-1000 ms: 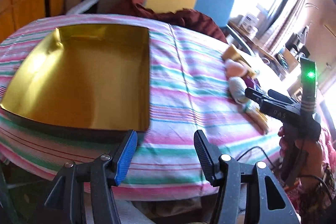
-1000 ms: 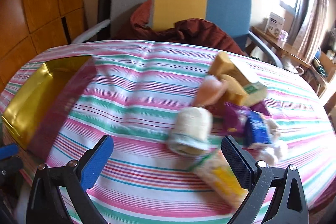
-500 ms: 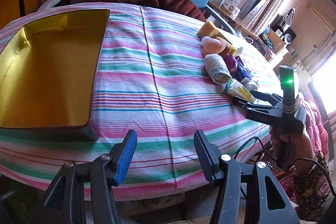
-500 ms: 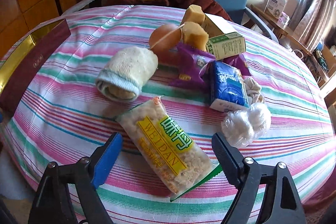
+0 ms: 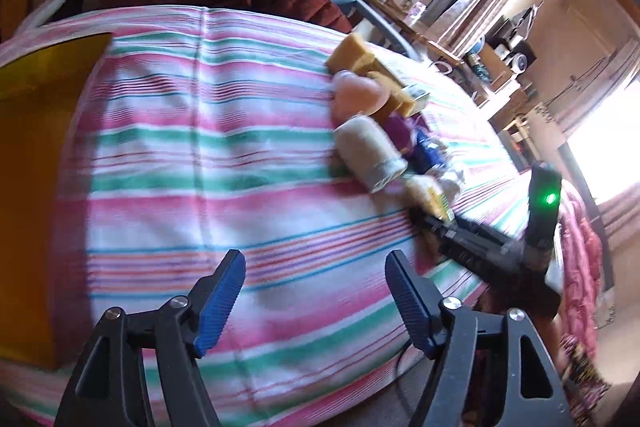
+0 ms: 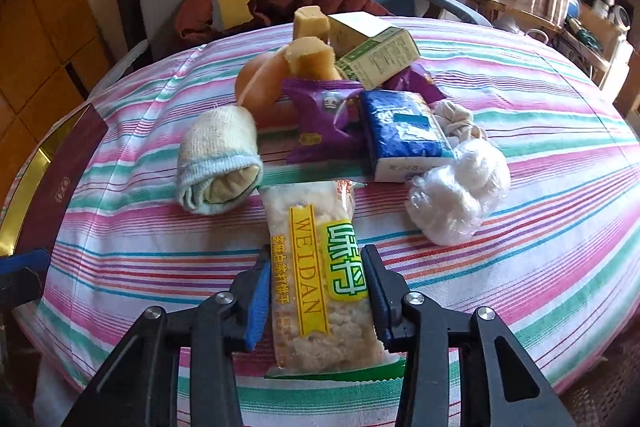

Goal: Organize objects
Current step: 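Grasp the WEIDAN snack bag with the right tool while the left tool grasps the rolled towel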

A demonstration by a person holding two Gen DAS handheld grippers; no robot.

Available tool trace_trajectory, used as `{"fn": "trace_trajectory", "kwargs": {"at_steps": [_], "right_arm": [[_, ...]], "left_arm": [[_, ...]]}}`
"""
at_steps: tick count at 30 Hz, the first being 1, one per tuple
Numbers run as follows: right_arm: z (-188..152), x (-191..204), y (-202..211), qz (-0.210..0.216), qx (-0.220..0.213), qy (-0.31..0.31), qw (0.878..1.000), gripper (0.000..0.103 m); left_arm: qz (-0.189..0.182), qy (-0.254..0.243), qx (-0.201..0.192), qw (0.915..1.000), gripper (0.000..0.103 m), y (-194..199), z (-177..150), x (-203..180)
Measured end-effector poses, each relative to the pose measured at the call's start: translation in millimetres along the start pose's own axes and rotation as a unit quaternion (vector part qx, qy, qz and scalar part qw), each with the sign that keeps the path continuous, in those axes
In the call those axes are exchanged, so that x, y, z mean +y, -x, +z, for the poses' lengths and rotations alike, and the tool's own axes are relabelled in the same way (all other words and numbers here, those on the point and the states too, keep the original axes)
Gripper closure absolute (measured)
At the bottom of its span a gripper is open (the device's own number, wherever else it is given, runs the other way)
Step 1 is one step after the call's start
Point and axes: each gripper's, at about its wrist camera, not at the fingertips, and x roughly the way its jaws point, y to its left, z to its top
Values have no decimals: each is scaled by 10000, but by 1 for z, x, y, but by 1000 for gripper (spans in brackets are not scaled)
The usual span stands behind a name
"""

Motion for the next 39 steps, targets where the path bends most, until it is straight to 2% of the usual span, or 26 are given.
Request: {"fn": "trace_trajectory", "kwargs": {"at_steps": [3,6,13,15,18,19,21,23,25,26,28,31,35,39], "right_arm": [[-3,-3,2,-66,-80,-155,9998,60],[-5,-4,3,-108,-131,-338,9993,60],[-7,-4,3,-100,-171,-386,9991,60],[-7,-6,2,-47,-168,-449,9988,60],[-7,-6,3,-30,-171,-439,9989,60],[-7,-5,2,-33,-176,-434,9989,60],[-7,-5,2,-43,-184,-415,9990,60],[-7,-5,2,-42,-190,-418,9989,60],[-7,-4,2,-63,-200,-397,9990,60],[-7,-4,2,-76,-208,-388,9990,60],[-8,-3,2,-107,-218,-355,9991,60],[-7,-2,2,-136,-224,-339,9991,60],[-7,-1,1,-193,-240,-287,9991,60],[-8,1,0,-253,-269,-242,9990,60]], "left_arm": [[-251,153,-11,9996,26,-18,20,-10],[-305,268,-44,9992,20,-39,40,-22],[-464,550,92,9974,19,-96,69,-42],[-383,506,-44,9980,19,-105,72,-45],[-84,303,-248,9992,13,-115,72,-47],[59,199,-214,9996,13,-120,71,-47],[113,-51,-203,9997,13,-123,67,-48],[234,-309,-144,9991,15,-122,64,-51],[302,-410,-115,9986,23,-120,63,-51],[208,-381,-108,9990,26,-118,62,-48],[-153,-189,-65,9997,41,-112,60,-41],[-348,44,-89,9993,46,-106,58,-33],[-357,-9,-205,9992,49,-95,49,-26],[-356,165,-299,9988,52,-81,39,-15]]}}
